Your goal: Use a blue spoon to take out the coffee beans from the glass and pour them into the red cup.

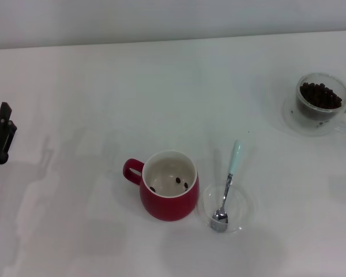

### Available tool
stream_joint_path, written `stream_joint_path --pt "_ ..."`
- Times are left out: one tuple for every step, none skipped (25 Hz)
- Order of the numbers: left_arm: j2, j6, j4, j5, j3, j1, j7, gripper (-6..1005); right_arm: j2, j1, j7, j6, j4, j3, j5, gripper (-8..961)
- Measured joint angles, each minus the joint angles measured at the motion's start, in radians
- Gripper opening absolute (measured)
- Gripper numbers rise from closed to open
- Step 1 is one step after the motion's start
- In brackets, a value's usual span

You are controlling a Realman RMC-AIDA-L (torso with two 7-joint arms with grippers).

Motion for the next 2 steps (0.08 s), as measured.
stream_joint_path --pt "0.0 0.0 0.0 0.0 0.0 -0.001 0.001 711 0.0 0.003 -0.001 -0.005 0.005 0.0 0.015 289" --pt "0.001 0.0 0.0 0.0 0.0 -0.004 0.001 711 0.001 0.006 -0.001 -0.011 0.011 0.0 0.031 289"
